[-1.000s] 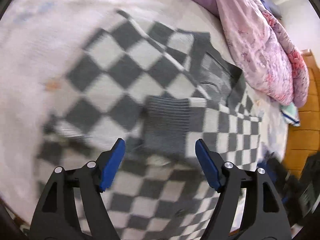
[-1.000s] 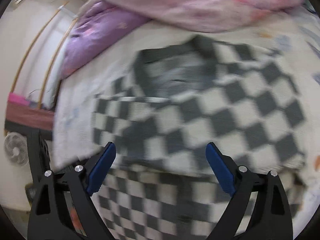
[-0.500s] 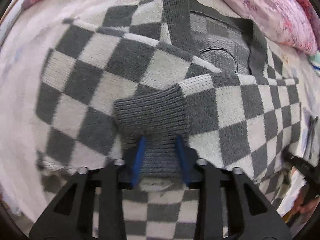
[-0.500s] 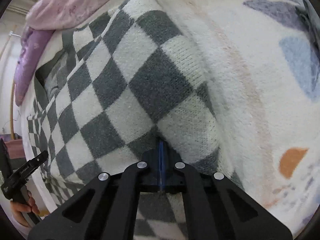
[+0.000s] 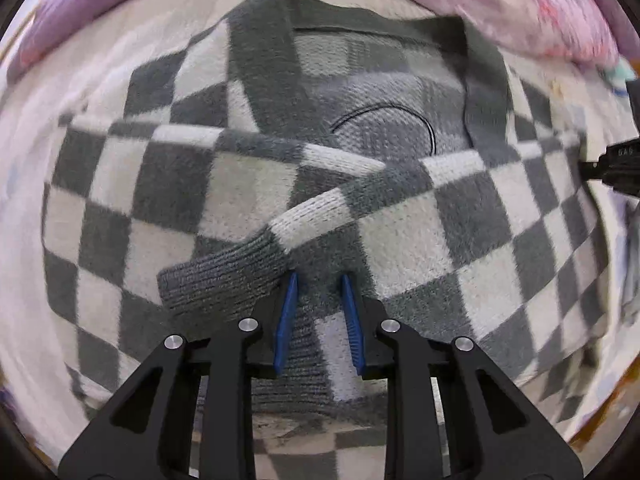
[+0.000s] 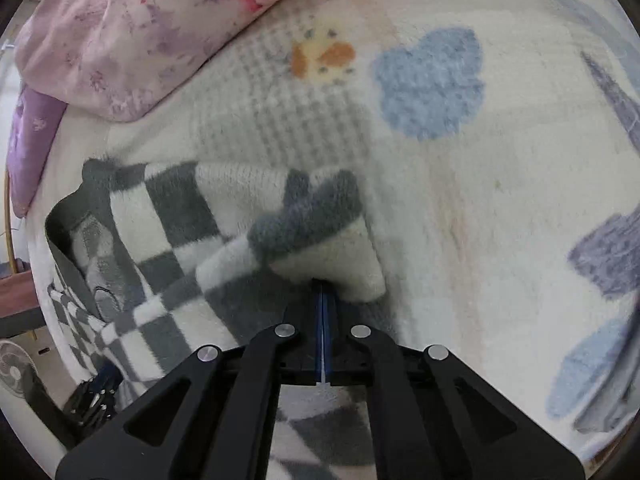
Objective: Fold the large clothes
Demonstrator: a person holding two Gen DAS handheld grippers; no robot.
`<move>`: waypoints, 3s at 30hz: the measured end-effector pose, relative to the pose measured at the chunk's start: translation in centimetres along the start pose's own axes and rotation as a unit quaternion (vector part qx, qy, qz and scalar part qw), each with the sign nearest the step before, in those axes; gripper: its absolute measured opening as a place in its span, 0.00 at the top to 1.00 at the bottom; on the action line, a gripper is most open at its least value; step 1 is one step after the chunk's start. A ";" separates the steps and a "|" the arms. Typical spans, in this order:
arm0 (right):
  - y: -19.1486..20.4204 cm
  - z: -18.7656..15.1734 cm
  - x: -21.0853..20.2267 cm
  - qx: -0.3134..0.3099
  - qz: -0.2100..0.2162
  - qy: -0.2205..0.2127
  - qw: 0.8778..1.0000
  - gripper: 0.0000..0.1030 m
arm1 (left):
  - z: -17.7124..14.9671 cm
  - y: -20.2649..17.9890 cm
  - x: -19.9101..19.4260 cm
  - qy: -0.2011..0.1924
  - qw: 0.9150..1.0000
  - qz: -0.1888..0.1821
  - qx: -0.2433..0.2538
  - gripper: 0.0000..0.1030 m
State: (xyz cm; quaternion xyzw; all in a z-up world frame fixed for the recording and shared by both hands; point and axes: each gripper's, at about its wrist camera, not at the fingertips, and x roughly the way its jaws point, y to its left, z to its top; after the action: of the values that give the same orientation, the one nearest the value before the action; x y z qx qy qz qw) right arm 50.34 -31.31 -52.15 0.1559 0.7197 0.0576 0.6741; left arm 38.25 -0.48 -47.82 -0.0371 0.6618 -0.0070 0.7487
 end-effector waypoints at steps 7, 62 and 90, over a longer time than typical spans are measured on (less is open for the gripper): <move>-0.3 3.3 1.1 -0.004 0.019 0.031 0.999 1.00 | 0.3 -0.2 0.3 -0.006 1.000 -0.012 -0.008 0.75; 9.6 -28.4 -14.8 0.012 0.021 -0.037 0.999 0.14 | -10.9 7.2 -18.4 -0.021 0.999 -0.011 -0.034 0.20; 13.8 -12.6 -9.2 0.019 -0.001 -0.041 0.999 0.08 | 9.8 20.6 -8.0 0.016 0.997 0.007 -0.074 0.14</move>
State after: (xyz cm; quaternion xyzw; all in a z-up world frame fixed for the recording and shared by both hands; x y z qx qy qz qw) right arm 40.27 -19.40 -38.28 0.1701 0.6929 0.0367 0.6997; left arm 46.17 21.01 -39.99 -0.0877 0.6726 0.0460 0.7334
